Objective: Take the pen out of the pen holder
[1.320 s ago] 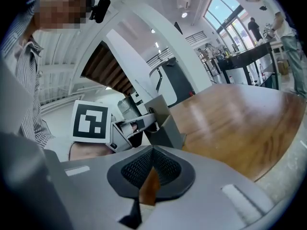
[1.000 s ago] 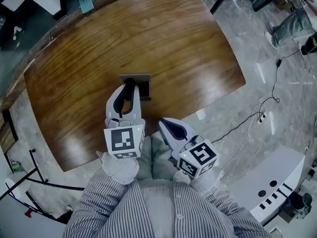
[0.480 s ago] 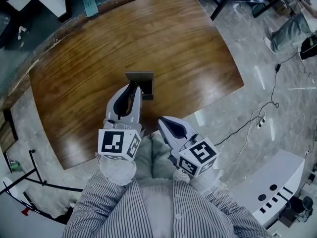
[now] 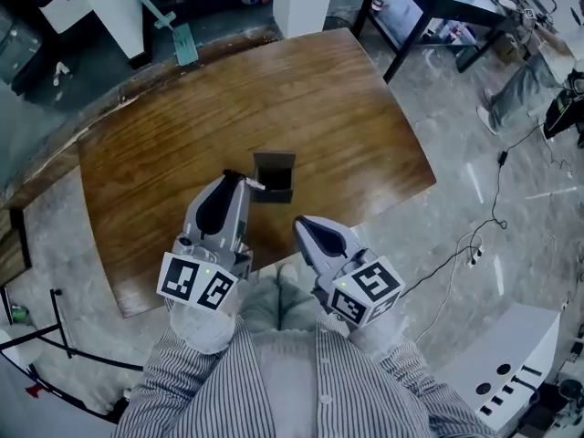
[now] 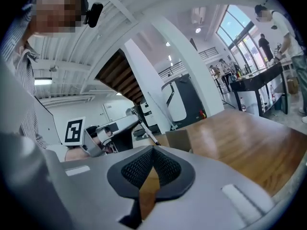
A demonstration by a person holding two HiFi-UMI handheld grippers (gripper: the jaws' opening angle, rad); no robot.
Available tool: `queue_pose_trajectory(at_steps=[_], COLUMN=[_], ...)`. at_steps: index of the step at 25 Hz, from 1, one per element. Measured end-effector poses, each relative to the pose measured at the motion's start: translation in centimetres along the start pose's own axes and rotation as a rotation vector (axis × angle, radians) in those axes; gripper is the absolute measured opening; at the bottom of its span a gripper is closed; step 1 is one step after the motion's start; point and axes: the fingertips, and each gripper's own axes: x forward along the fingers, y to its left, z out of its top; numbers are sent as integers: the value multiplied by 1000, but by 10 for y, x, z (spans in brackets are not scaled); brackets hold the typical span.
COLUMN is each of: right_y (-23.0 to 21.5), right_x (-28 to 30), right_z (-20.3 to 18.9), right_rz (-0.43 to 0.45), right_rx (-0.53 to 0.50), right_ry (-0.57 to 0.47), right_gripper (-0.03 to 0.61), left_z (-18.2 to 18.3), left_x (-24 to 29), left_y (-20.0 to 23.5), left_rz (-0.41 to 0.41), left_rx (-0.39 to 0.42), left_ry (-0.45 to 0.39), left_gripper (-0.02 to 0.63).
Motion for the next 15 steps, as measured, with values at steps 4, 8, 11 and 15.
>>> queue_pose_trajectory(at_steps=[4,8,11,15], right_y=[15,32,43,55], right_x=[-5,-13,-21,-29], right_z=[17,27,25,19], right_rz=[9,18,13,7], right_rx=[-38,-40,-50,-61], right_ry=[-35,-56,-67,-66], right_gripper=[0,0,0,0], left_z=[15,22,20,11], left_x=[-19,-39,-53,-71], left_y=[-13,-31,-42,-54], left_rz=[-42,-92,-112,-128], left_rx=[9,30,17,28], left_ry=[-16,-14,-7,32], left_gripper=[61,61,61,61])
